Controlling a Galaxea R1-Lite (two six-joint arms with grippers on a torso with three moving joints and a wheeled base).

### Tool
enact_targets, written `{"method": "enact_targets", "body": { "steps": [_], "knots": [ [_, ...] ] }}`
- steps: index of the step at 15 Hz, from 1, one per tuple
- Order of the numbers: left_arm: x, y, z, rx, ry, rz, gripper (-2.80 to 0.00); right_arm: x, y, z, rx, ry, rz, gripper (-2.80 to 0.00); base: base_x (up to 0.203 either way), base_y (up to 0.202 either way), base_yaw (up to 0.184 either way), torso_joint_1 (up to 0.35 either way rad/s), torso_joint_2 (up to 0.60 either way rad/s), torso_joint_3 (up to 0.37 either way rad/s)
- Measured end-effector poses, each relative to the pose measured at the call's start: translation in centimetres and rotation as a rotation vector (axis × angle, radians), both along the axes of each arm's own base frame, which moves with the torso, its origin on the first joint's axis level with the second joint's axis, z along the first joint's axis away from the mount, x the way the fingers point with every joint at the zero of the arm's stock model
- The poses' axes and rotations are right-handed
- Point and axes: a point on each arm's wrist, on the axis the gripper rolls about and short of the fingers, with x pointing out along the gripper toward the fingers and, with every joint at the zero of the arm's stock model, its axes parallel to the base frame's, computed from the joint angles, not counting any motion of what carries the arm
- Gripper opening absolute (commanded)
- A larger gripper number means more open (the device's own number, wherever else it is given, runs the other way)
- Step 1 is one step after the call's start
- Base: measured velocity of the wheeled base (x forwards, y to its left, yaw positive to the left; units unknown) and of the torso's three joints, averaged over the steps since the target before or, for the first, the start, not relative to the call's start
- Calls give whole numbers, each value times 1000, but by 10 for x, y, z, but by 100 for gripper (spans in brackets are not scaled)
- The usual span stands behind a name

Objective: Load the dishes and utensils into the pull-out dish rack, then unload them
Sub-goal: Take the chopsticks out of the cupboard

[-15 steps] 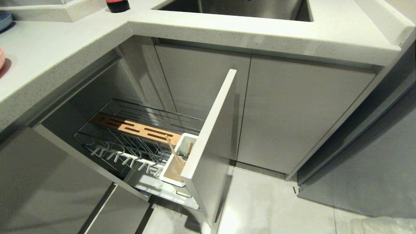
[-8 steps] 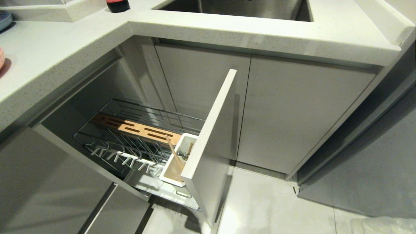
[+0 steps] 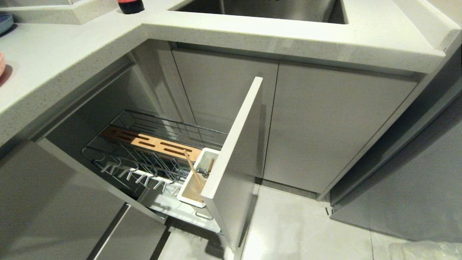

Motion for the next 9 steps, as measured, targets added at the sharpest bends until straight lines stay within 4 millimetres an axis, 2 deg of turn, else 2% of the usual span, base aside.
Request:
{"method": "enact_targets", "body": {
  "steps": [9],
  "knots": [
    [1, 12, -10, -61, -40, -27, -280, 0, 0, 0, 0, 0, 0, -280, 0, 0, 0, 0, 0, 0]
  ]
}}
